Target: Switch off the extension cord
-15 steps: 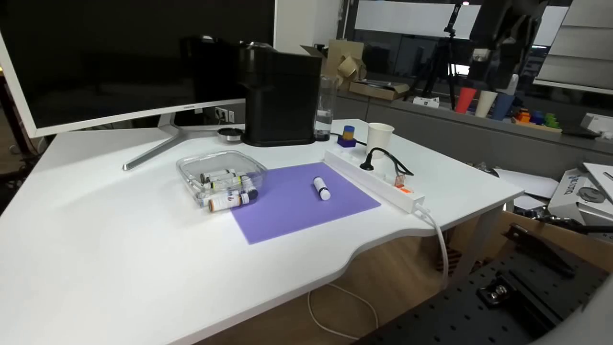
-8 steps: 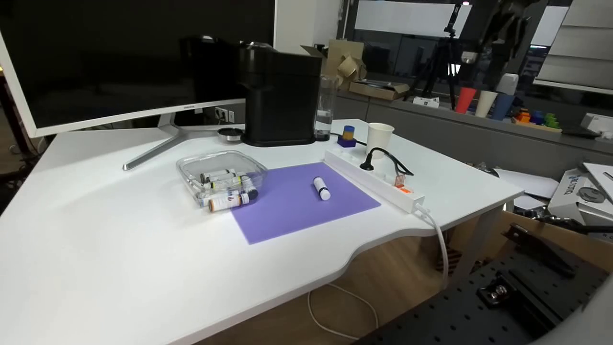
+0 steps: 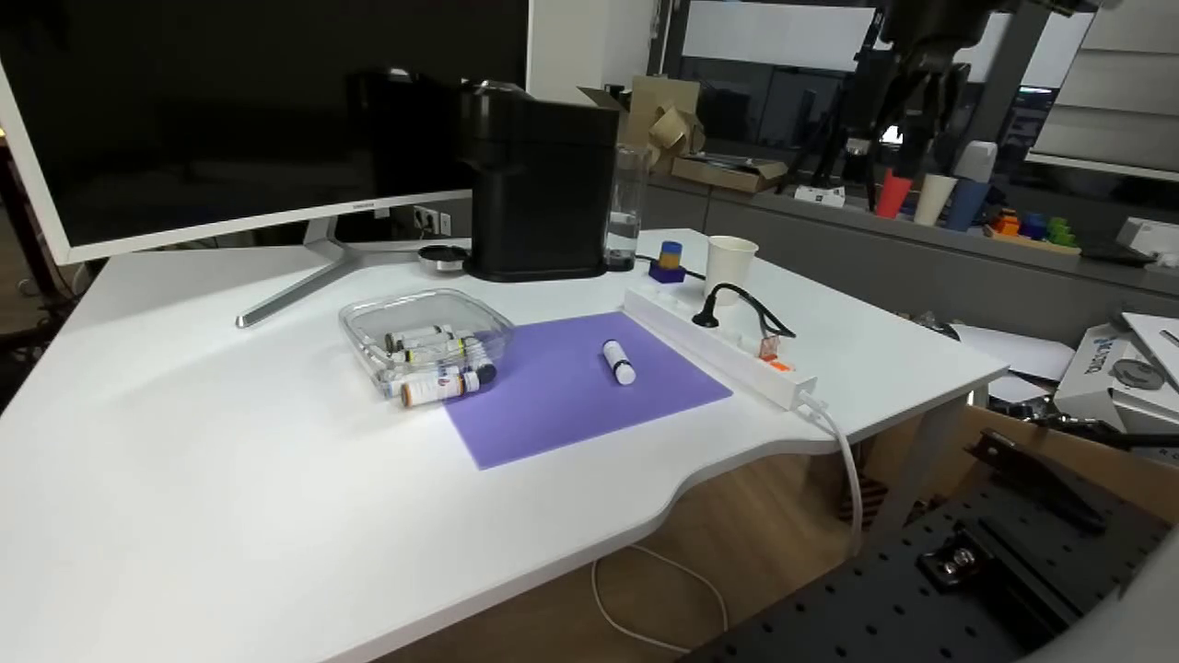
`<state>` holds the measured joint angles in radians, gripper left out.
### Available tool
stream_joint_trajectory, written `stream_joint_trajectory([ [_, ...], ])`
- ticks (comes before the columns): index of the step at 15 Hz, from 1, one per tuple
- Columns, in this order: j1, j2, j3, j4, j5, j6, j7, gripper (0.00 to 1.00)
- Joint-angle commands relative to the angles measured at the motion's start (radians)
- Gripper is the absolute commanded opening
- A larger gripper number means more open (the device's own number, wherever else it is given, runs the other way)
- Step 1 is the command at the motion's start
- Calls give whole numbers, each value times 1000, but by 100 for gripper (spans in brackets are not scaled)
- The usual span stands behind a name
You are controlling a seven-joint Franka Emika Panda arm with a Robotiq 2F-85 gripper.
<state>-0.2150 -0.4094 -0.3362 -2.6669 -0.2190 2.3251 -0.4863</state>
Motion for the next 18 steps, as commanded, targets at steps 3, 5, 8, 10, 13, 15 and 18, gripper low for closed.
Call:
stream_joint_trajectory([
  [3, -13, 223, 45, 119, -63, 64, 64, 100],
  [5, -9, 281, 46, 134, -56, 96, 52, 75],
  [8, -7, 356, 54, 137, -42, 153, 50, 59],
  [10, -9, 397, 60, 135, -38, 193, 57, 45],
  [13, -9, 451, 71, 125, -28, 272, 78, 25],
  [15, -8, 483, 80, 124, -11, 316, 84, 10],
  [18, -10, 532, 97, 124, 26, 355, 82, 0],
])
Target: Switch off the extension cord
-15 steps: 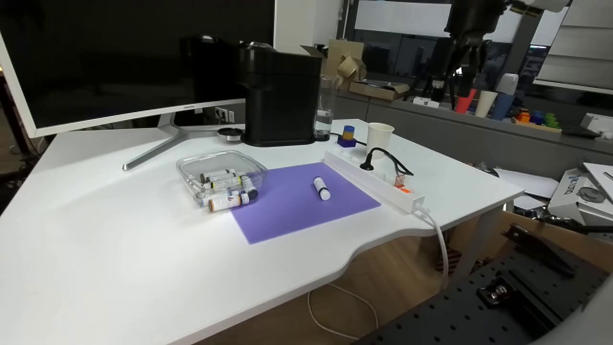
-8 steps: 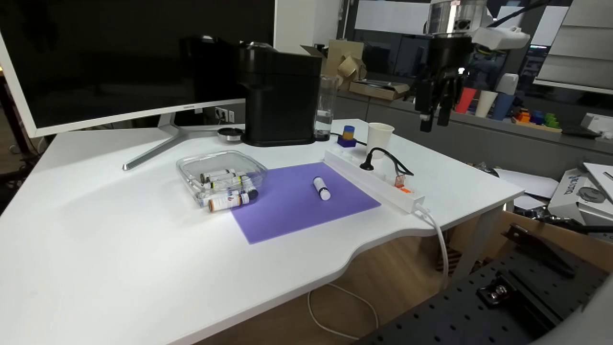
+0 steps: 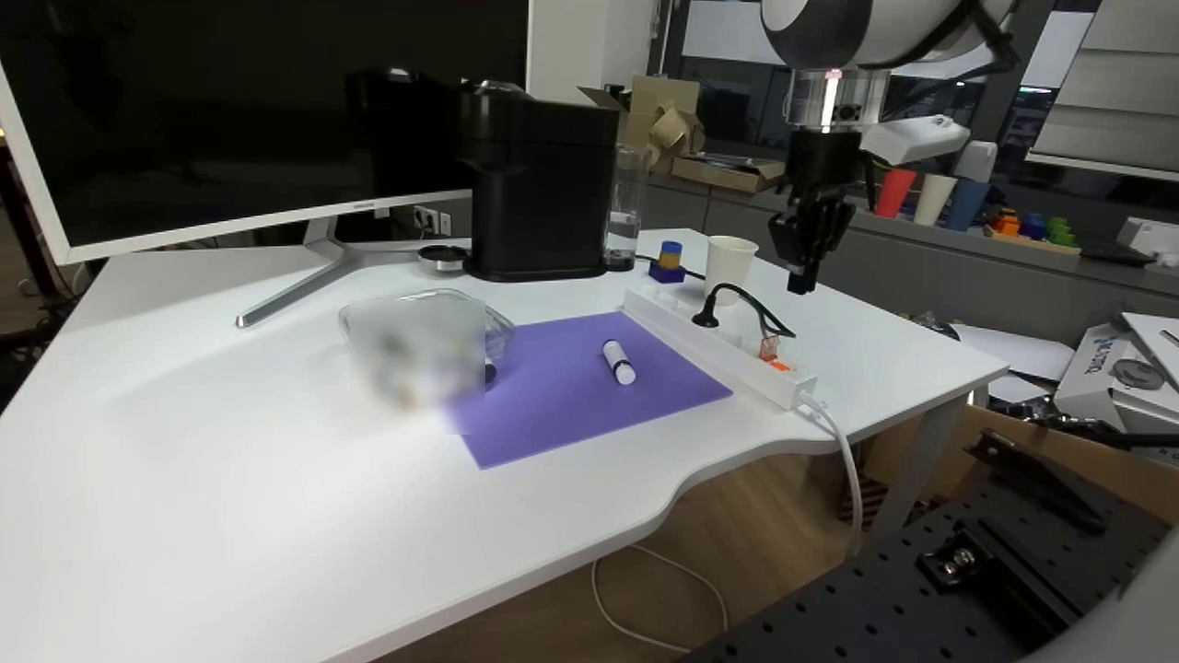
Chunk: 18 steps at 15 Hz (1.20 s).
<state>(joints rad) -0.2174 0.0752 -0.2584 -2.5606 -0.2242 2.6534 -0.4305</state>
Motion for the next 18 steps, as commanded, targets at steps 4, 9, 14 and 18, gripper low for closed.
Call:
stream_joint_trajectory([
  [4, -18, 97, 40, 20, 94, 42, 11, 0],
  [9, -24, 91, 52, 2, 114, 43, 3, 1],
  [14, -26, 92, 45, 8, 104, 42, 14, 0],
  [18, -41, 131, 43, 33, 117, 38, 5, 0],
])
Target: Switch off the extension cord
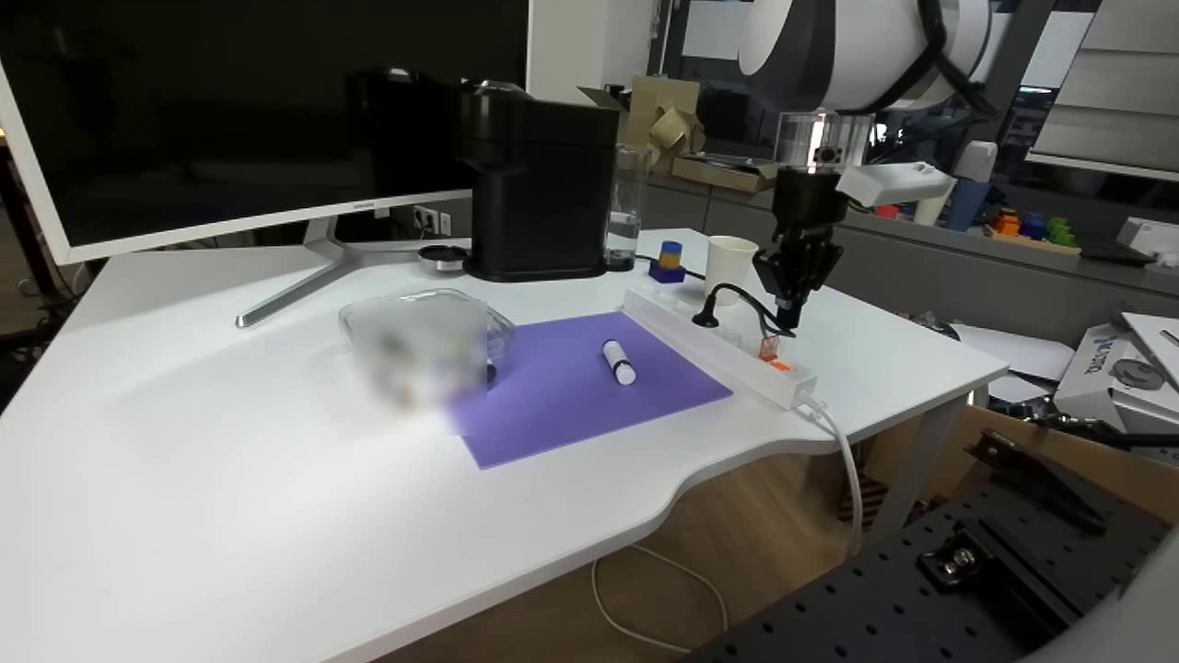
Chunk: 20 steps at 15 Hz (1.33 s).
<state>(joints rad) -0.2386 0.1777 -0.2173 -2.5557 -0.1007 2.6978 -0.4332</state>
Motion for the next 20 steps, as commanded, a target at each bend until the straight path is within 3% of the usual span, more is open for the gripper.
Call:
stream_joint_trajectory([
  [1, -26, 35, 2, 30, -4, -4, 6, 0],
  [20, -47, 192, 42, 130, -44, 11, -18, 0],
])
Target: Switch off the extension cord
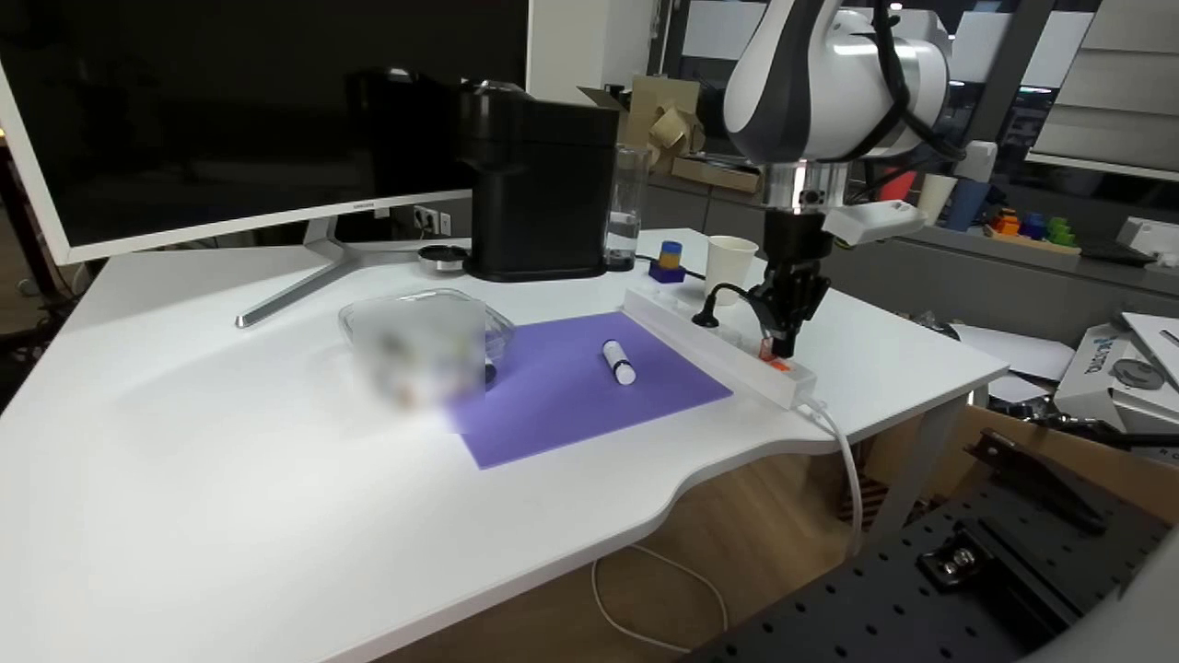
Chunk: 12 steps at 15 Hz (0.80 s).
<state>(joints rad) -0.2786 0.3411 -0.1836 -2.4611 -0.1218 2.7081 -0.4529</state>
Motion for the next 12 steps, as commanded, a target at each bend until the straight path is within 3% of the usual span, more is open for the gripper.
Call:
stream_joint_trajectory([
  [1, -7, 34, 11, 39, -25, 2, 1, 0],
  [12, -8, 59, 13, 33, -68, 35, -2, 0],
])
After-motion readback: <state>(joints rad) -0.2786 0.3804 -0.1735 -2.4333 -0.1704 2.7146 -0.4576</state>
